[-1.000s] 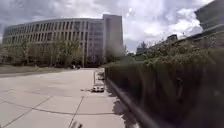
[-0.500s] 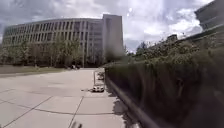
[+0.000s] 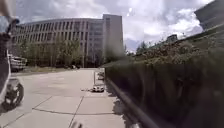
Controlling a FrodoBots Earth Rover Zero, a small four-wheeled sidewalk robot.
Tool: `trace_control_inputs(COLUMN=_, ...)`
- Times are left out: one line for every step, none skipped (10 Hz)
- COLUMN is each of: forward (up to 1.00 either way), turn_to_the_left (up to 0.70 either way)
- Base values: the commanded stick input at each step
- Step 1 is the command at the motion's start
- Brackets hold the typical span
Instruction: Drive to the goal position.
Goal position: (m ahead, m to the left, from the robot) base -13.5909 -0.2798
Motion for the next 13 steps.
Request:
trace_control_inputs(forward=0.05, turn_to_the_left=0.0)
trace_control_inputs(forward=0.06, turn_to_the_left=0.0)
trace_control_inputs(forward=0.06, turn_to_the_left=0.0)
trace_control_inputs(forward=0.05, turn_to_the_left=0.0)
trace_control_inputs(forward=0.06, turn_to_the_left=0.0)
trace_control_inputs(forward=0.06, turn_to_the_left=0.0)
trace_control_inputs(forward=0.06, turn_to_the_left=0.0)
trace_control_inputs(forward=0.05, turn_to_the_left=0.0)
trace_control_inputs(forward=0.05, turn_to_the_left=0.0)
trace_control_inputs(forward=0.06, turn_to_the_left=0.0)
trace_control_inputs(forward=0.06, turn_to_the_left=0.0)
trace_control_inputs(forward=0.06, turn_to_the_left=0.0)
trace_control_inputs(forward=0.06, turn_to_the_left=0.0)
